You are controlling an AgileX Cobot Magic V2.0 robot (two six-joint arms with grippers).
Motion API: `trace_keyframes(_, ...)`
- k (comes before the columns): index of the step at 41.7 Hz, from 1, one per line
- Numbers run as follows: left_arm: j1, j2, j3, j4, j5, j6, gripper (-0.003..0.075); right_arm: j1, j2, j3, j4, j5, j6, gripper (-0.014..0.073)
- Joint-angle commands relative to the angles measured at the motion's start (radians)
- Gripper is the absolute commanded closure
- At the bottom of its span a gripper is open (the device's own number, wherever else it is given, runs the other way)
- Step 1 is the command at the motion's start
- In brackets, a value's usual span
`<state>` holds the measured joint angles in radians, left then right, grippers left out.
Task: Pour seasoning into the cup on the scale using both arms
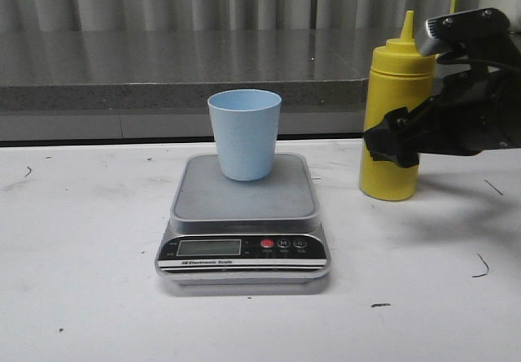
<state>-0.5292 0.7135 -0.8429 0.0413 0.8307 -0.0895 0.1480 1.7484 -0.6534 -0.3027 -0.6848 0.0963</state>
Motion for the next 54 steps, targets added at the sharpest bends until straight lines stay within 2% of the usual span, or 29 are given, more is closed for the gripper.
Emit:
trace_keyframes(1, 0.002, -0.001, -0.023, 0.001, -0.069, -0.008, 0.0364, -0.005, -0.131, 0.007, 0.008, 0.062, 0.006, -0.0060)
trace_keyframes(10, 0.002, -0.001, -0.023, 0.001, -0.069, -0.008, 0.0364, 0.002, -0.350, 0.008, -0.008, 0.515, 0.157, -0.0060)
trace_keyframes(17, 0.002, -0.001, -0.023, 0.001, -0.069, -0.008, 0.0364, 0.050, -0.502, 0.008, 0.007, 0.908, 0.164, -0.0060)
trace_keyframes(23, 0.002, -0.001, -0.023, 0.001, -0.069, -0.008, 0.0364, 0.095, -0.625, 0.006, 0.067, 1.119, 0.150, -0.0060)
trace_keyframes(33, 0.002, -0.001, -0.023, 0.001, -0.069, -0.008, 0.0364, 0.137, -0.856, 0.006, 0.309, 1.321, -0.054, -0.0060)
trace_keyframes(36, 0.002, -0.001, -0.023, 0.001, -0.069, -0.008, 0.0364, 0.137, -0.920, 0.006, 0.347, 1.347, -0.088, -0.0060)
trace_keyframes(54, 0.002, -0.001, -0.023, 0.001, -0.069, -0.008, 0.0364, 0.137, -1.243, 0.006, 0.368, 1.508, -0.096, -0.0060)
